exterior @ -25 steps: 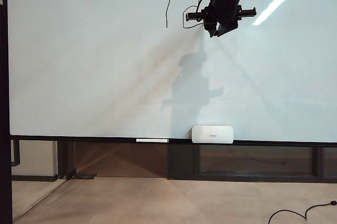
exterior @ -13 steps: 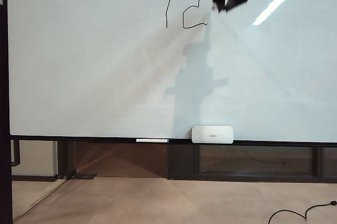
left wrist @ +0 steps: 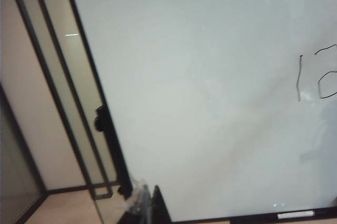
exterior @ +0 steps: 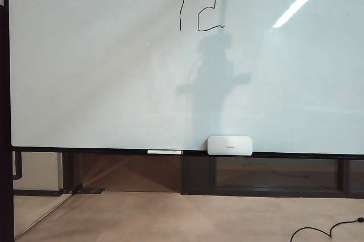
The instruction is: Reach to the right to find the marker pen, pick it up, and write the number 12 on the whiteboard.
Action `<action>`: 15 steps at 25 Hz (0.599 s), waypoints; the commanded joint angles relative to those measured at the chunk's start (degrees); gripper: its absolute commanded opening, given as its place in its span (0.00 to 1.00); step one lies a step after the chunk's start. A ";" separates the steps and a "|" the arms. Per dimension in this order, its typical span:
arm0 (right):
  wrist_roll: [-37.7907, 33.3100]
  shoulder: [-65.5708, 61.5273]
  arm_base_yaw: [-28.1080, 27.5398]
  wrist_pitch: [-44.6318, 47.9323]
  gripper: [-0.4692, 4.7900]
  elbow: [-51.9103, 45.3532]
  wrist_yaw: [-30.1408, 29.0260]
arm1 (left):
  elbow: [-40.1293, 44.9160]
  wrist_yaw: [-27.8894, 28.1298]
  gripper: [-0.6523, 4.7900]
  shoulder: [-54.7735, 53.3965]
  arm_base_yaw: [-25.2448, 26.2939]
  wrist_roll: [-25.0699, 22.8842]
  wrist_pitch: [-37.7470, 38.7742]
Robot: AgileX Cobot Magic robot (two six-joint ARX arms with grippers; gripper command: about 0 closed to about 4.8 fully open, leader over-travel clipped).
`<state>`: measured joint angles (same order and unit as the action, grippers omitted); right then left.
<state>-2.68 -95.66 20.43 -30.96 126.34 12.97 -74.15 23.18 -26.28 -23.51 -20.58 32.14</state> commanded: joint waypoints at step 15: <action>-0.13 34.32 3.58 -15.54 0.09 -7.50 -5.22 | -6.49 2.99 0.11 10.05 0.52 4.37 19.71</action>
<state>-2.59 -63.16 23.92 -47.31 119.92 7.79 -80.38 25.76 -16.49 -23.14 -16.40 52.21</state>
